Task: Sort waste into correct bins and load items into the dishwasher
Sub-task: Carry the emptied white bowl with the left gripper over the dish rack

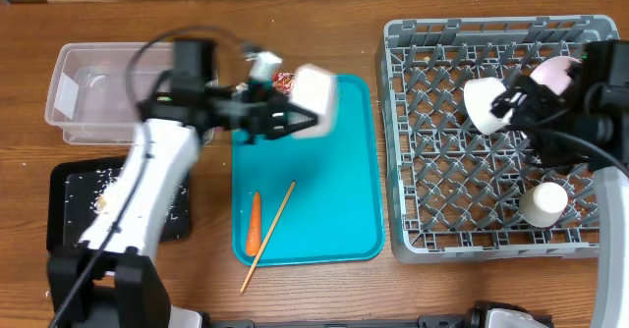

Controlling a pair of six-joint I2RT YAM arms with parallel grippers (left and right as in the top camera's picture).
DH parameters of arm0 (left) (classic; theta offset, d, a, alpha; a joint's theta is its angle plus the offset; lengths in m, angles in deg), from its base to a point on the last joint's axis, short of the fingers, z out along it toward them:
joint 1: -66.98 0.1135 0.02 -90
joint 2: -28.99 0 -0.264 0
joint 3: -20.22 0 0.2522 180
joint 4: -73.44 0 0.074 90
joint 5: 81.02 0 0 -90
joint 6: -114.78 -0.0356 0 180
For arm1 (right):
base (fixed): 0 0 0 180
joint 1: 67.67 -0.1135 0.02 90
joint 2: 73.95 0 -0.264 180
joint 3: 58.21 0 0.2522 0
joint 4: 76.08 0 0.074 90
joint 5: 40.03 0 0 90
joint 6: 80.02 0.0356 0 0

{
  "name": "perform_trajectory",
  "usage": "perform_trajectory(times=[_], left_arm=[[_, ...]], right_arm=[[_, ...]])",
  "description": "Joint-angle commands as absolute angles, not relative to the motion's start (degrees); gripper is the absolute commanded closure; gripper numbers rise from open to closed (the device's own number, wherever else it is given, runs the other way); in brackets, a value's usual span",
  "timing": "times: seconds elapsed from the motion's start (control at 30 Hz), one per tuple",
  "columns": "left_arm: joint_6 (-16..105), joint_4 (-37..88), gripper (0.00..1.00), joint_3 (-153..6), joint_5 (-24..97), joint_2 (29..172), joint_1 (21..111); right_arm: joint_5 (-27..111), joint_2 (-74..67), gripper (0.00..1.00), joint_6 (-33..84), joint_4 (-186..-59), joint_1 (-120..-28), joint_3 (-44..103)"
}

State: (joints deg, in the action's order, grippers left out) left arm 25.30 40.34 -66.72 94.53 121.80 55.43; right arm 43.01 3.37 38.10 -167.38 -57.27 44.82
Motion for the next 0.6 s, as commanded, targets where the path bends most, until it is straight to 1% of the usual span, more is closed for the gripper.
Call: perform_trajectory(times=[0.0,0.03,0.1,0.13,0.23,0.3,0.37,0.57], left_arm=[[58.1,57.4,0.96,-67.6,85.4,121.6,50.5],[64.8,65.3,0.96,-67.6,81.0,121.6,49.1],[72.4,75.1,0.96,-67.6,72.8,121.6,46.8],[74.5,78.4,0.96,-67.6,68.4,121.6,45.4],[77.7,81.4,0.96,-67.6,58.2,122.1,41.4],[78.3,84.6,0.96,-67.6,56.5,123.7,39.3],[82.2,90.1,0.96,-67.7,56.4,127.2,37.4],[90.4,103.5,0.96,-68.3,59.1,139.4,36.2]], right_arm=[[43.2,3.1,0.0,38.8,-167.4,-54.5,45.6],[42.0,3.1,0.0,38.8,-167.4,-53.6,45.6],[40.0,3.1,0.0,38.8,-167.3,-52.6,45.6],[39.2,3.1,0.0,39.1,-167.1,-52.2,45.6],[39.2,3.1,0.0,40.5,-166.6,-52.2,45.6],[39.4,3.1,0.0,40.5,-166.4,-52.2,45.6],[39.4,3.1,0.0,40.4,-166.5,-52.2,45.6],[39.4,3.1,0.0,40.4,-166.8,-52.2,45.6]])
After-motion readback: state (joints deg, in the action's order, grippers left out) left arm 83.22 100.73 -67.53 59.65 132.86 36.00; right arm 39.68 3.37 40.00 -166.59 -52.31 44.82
